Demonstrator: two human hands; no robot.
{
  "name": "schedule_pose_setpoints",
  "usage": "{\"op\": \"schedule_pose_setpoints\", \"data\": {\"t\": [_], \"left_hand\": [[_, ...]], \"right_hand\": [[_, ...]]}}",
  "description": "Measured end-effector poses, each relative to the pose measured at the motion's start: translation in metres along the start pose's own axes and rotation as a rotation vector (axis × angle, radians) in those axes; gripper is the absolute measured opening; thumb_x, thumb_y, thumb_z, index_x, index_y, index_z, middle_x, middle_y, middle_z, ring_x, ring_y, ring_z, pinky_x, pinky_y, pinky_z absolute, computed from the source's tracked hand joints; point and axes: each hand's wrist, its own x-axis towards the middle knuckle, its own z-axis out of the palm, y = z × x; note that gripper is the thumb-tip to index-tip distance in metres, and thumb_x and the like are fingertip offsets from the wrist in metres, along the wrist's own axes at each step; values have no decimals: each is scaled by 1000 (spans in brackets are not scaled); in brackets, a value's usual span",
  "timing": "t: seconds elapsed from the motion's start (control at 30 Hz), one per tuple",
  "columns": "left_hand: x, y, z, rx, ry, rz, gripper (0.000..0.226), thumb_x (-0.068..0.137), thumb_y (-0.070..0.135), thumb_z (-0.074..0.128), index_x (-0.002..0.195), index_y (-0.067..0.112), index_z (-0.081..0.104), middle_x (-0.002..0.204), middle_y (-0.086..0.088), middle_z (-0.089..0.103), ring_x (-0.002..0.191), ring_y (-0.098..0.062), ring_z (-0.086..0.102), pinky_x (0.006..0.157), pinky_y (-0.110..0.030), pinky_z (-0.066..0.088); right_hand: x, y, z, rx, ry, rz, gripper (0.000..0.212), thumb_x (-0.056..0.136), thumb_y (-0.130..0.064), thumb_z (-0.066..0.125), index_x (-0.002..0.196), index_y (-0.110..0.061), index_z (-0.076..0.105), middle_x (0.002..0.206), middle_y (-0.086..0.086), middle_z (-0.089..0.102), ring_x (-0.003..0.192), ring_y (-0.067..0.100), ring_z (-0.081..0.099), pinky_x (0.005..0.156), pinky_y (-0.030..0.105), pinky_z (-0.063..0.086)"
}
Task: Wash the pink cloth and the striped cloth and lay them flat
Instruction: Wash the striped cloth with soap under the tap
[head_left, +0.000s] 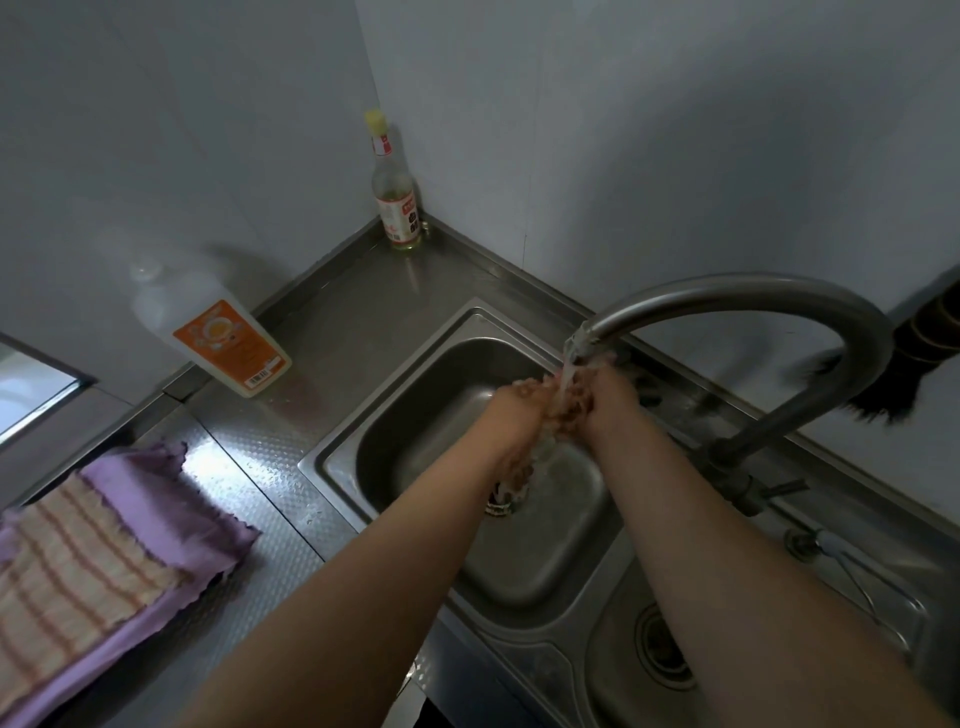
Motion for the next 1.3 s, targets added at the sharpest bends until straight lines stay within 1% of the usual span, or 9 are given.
{"op": "schedule_pose_setpoints", "data": {"t": [0.13, 0.3, 0.57, 0.67, 0.83, 0.93, 1.03, 1.17, 1.3], "left_hand": [[10, -3, -14, -432, 69, -164, 25, 101, 16, 44, 89, 4, 62, 70, -10, 67, 67, -19, 67, 65, -25, 56], [8, 5, 10, -447, 37, -161, 28, 103, 29, 38, 85, 17, 56, 78, -1, 55, 73, -13, 56, 73, -26, 49], [10, -4, 20, -58, -32, -94, 55, 100, 49, 38, 57, 16, 47, 45, 1, 41, 40, -11, 31, 40, -20, 24], [14, -11, 7, -43, -157, -115, 44, 94, 46, 51, 61, 16, 54, 55, -2, 46, 44, -12, 38, 46, -22, 28], [22, -22, -43, -23, -310, -82, 59, 81, 59, 63, 120, 15, 64, 121, -9, 67, 113, -26, 63, 101, -42, 47], [29, -26, -65, -193, -247, -65, 39, 90, 24, 62, 124, 7, 59, 116, -15, 68, 109, -31, 65, 92, -41, 53], [33, -18, -68, -463, -147, -78, 22, 94, 12, 54, 114, 5, 60, 103, -18, 69, 92, -27, 69, 77, -35, 59], [39, -8, -63, -546, -46, -67, 26, 98, 11, 49, 119, 0, 58, 97, -18, 72, 88, -26, 71, 80, -38, 58], [36, -8, -48, -574, 4, -179, 26, 99, 21, 49, 113, 3, 59, 104, -19, 70, 93, -29, 69, 79, -38, 56]], "right_hand": [[-13, 7, -6, 140, -246, -86, 46, 101, -49, 31, 102, -13, 61, 101, 10, 64, 94, 28, 62, 95, 45, 46], [-44, 43, 10, -504, -262, -582, 24, 101, -35, 42, 111, -22, 59, 107, -3, 62, 100, 11, 59, 86, 27, 45], [-18, 12, 12, -369, -4, -393, 31, 97, -12, 46, 66, -15, 50, 64, 1, 49, 61, 14, 48, 59, 25, 39], [-6, 0, 10, -271, 19, -211, 29, 99, -13, 43, 72, -12, 51, 71, 5, 53, 63, 15, 52, 61, 28, 45], [-9, -11, -19, -526, -175, -119, 21, 94, -33, 58, 92, -15, 68, 76, 10, 71, 62, 18, 68, 51, 21, 51], [-3, -12, -41, -702, -406, -54, 35, 69, -32, 78, 98, -13, 72, 95, 13, 72, 80, 24, 66, 70, 28, 48], [3, -12, -56, -653, -533, 53, 29, 77, -20, 70, 105, -11, 66, 89, 8, 71, 70, 14, 68, 51, 18, 51], [6, -4, -59, -514, -554, 102, 39, 78, -25, 69, 113, -8, 65, 83, 6, 68, 66, 12, 64, 44, 16, 48], [-1, 6, -43, -214, -463, -83, 26, 73, -33, 78, 89, -15, 70, 68, 2, 58, 58, 14, 50, 49, 23, 27]]}}
